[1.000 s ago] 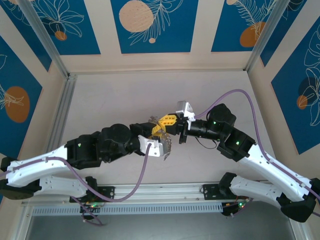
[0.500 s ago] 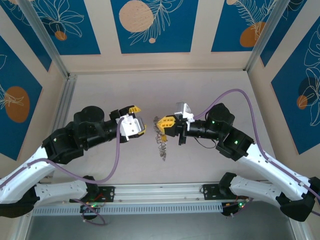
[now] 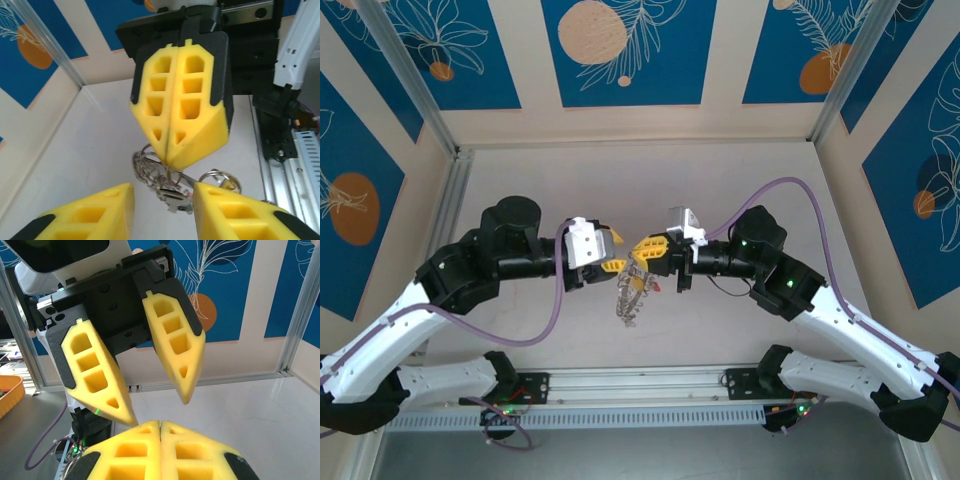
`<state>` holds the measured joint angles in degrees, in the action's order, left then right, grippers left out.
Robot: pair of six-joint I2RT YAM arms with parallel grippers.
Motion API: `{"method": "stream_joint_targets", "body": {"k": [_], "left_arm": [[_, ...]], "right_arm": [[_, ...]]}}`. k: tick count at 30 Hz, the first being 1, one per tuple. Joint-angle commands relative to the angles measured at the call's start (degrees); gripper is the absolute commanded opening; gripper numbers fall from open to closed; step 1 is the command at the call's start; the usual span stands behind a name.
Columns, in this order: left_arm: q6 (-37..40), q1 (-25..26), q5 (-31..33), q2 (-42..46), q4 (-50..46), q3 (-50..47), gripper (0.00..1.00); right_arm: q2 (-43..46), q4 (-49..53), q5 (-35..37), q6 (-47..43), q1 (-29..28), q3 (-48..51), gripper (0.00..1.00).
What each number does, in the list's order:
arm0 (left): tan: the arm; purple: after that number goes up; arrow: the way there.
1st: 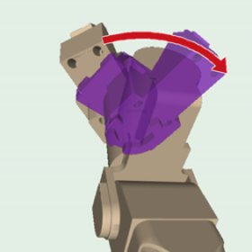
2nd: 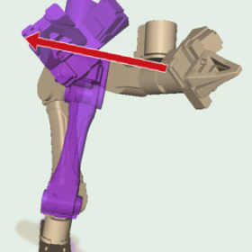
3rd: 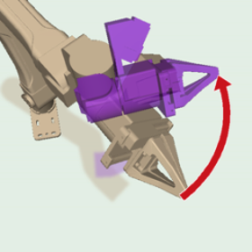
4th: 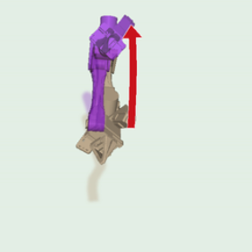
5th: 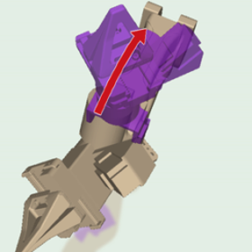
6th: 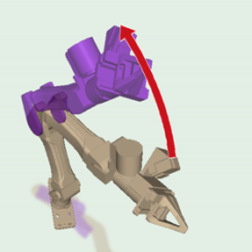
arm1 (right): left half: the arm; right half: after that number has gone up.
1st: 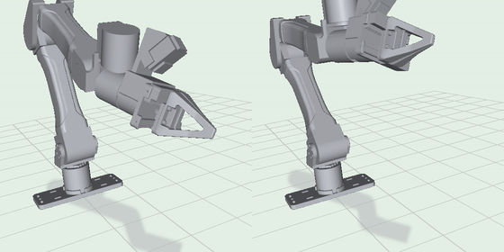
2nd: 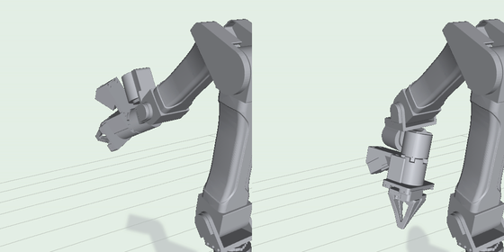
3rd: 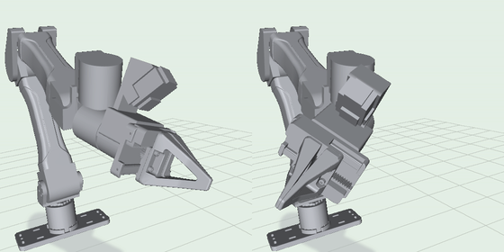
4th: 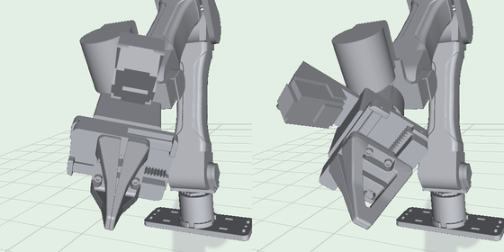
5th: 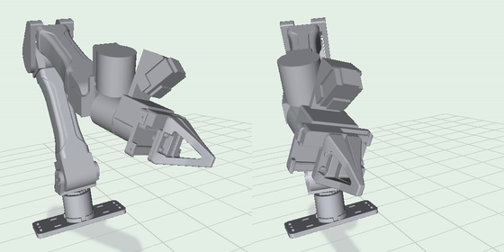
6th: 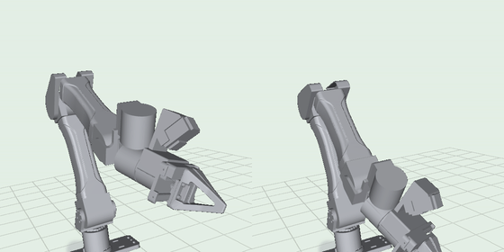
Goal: Put the keys on the keyring
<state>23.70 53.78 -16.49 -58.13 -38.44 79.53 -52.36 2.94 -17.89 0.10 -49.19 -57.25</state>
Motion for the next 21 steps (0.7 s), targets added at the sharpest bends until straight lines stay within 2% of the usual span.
{"method": "stream_joint_targets", "body": {"k": [1,21], "left_arm": [[-2.01,-0.80,-5.08,-0.64,-1.63,2.04,0.35],[-6.59,-5.96,-13.85,-2.83,1.60,1.07,0.28]], "right_arm": [[0.42,-3.63,-1.30,0.60,0.42,-2.02,0.00],[-0.49,-5.27,-4.08,1.31,-0.02,-1.90,0.00]]}}
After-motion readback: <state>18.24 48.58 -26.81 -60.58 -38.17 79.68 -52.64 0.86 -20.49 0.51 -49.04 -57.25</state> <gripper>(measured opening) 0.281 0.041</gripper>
